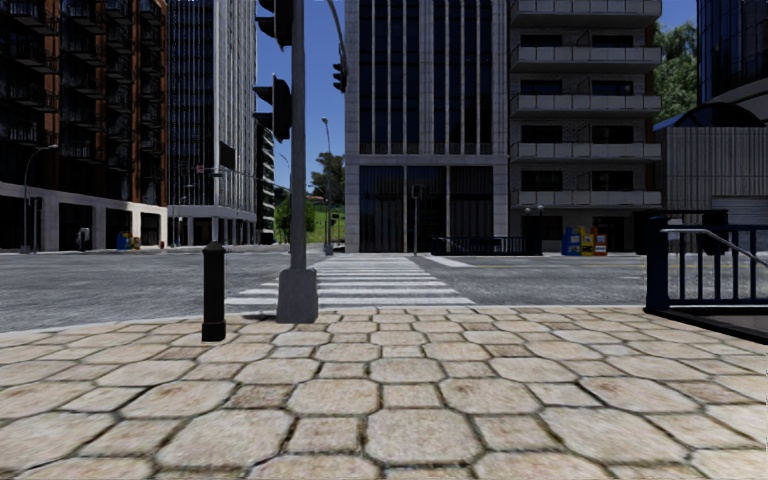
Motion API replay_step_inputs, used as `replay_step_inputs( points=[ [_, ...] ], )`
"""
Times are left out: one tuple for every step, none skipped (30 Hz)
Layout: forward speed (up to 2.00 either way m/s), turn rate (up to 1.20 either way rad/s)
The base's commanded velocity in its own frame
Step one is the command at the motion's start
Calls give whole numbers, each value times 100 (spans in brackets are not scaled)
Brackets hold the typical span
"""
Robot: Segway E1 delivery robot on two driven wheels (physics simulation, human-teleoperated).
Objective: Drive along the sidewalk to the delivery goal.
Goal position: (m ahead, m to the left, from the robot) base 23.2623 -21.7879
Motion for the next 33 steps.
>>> replay_step_inputs(
  points=[
    [200,0],
    [200,0],
    [200,0],
    [200,0],
    [200,0],
    [200,0],
    [200,0],
    [200,0],
    [200,0],
    [200,0],
    [200,0],
    [200,0],
    [200,0],
    [200,0],
    [200,0],
    [200,0],
    [200,0],
    [200,0],
    [200,0],
    [200,0],
    [200,0],
    [200,0],
    [200,0],
    [200,0],
    [200,0],
    [200,0],
    [200,0],
    [200,0],
    [200,0],
    [200,0],
    [200,0],
    [200,0],
    [200,0]
  ],
)
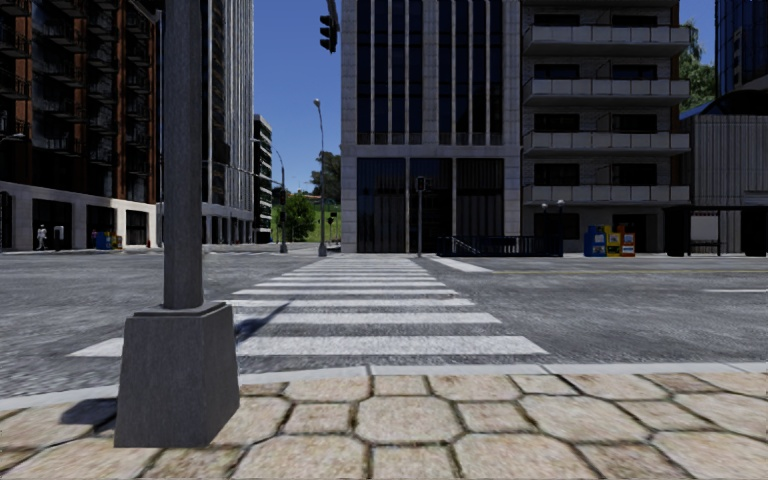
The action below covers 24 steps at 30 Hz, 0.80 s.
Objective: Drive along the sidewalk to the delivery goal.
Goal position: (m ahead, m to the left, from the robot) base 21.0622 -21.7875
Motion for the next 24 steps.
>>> replay_step_inputs(
  points=[
    [200,0],
    [200,0],
    [200,0],
    [200,0],
    [200,0],
    [200,0],
    [200,0],
    [200,0],
    [200,0],
    [200,0],
    [200,0],
    [200,0],
    [200,0],
    [200,0],
    [200,0],
    [200,0],
    [200,0],
    [200,0],
    [200,0],
    [200,0],
    [200,0],
    [200,0],
    [200,0],
    [200,0]
  ],
)
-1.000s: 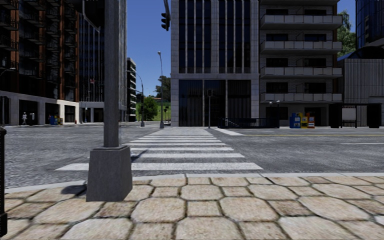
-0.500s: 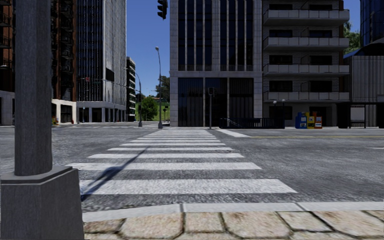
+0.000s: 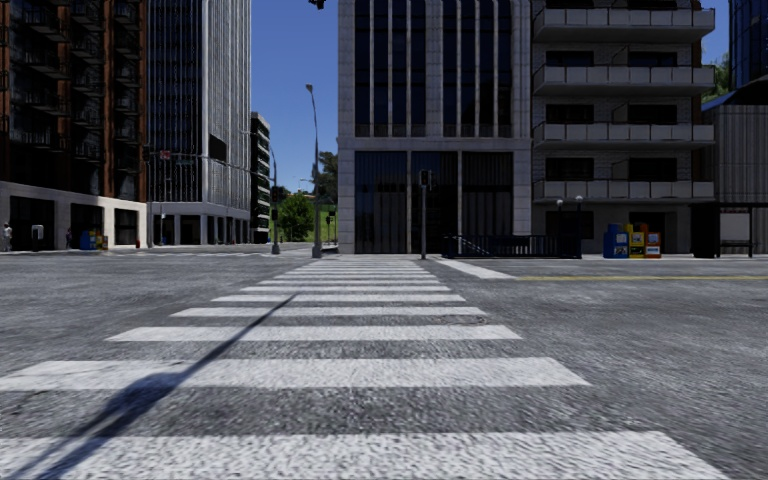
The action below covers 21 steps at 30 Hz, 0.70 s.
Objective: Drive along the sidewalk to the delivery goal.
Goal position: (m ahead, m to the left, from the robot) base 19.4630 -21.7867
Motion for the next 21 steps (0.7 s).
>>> replay_step_inputs(
  points=[
    [200,0],
    [200,0],
    [200,0],
    [200,0],
    [200,0],
    [200,0],
    [200,0],
    [200,0],
    [200,0],
    [200,0],
    [200,0],
    [200,0],
    [200,0],
    [200,0],
    [200,0],
    [200,0],
    [200,0],
    [200,0],
    [200,0],
    [200,0],
    [200,0]
  ],
)
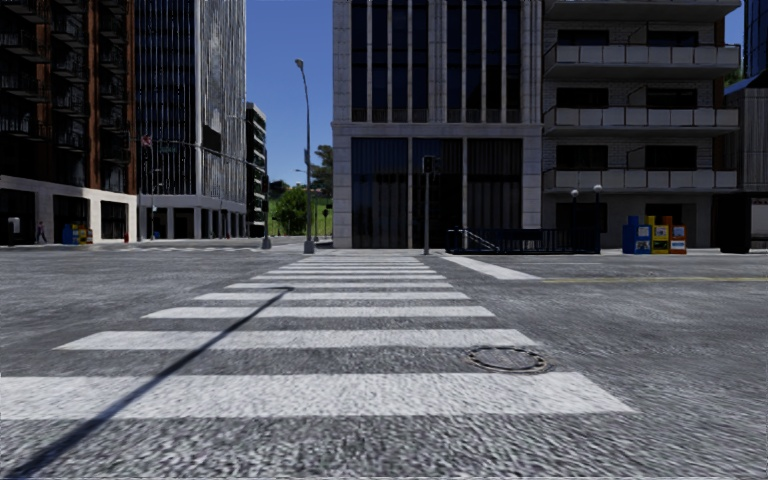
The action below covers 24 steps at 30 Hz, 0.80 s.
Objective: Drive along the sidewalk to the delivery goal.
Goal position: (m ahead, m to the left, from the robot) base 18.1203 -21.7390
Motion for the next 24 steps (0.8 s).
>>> replay_step_inputs(
  points=[
    [200,0],
    [200,0],
    [200,0],
    [200,0],
    [200,0],
    [200,0],
    [200,0],
    [200,0],
    [200,0],
    [200,0],
    [200,0],
    [200,0],
    [200,0],
    [200,0],
    [200,0],
    [200,0],
    [200,0],
    [200,0],
    [200,0],
    [200,0],
    [200,0],
    [200,0],
    [200,0],
    [200,0]
  ],
)
